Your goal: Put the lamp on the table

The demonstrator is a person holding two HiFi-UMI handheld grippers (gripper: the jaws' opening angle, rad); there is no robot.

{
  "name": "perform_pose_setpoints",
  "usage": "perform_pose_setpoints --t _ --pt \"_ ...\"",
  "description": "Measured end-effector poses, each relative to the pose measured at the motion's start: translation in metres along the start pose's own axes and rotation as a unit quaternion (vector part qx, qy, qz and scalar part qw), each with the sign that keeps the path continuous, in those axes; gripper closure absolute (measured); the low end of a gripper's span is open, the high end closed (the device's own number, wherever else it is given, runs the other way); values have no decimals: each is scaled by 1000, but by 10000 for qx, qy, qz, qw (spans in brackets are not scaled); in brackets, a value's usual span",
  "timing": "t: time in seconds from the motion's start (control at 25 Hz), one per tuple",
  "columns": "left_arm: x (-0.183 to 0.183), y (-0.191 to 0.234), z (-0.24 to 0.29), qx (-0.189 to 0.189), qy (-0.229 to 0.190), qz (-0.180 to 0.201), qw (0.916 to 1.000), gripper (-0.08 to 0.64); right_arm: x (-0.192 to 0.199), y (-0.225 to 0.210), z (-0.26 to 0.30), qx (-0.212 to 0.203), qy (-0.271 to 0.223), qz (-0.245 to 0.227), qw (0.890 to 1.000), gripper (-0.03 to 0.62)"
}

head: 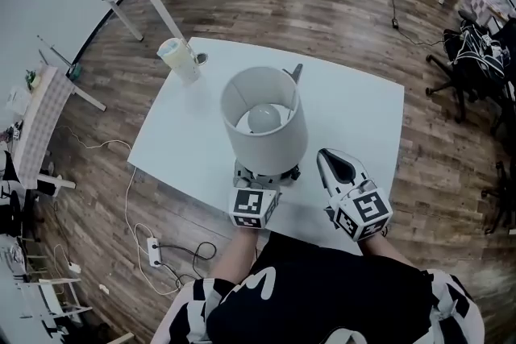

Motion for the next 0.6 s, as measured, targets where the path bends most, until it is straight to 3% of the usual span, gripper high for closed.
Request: perform_pose_setpoints --t 0.4,0.6 --pt "15 -18 -61 -605 -93 -301 9977 380 2 10 -29 -236 -206 -84 9995 572" --pt "4 -38 -89 -716 -373 -309 9963 485 4 19 -46 -366 -300 -134 9988 572"
Point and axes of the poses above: the fingertips, and each gripper's own axes: z forward along the fingers, y to its left, x out of its underside, the point moved 5 cm from there along -z, backward along the fingers, and after that the axes turned 11 degrees about y, right-handed, at the moved point
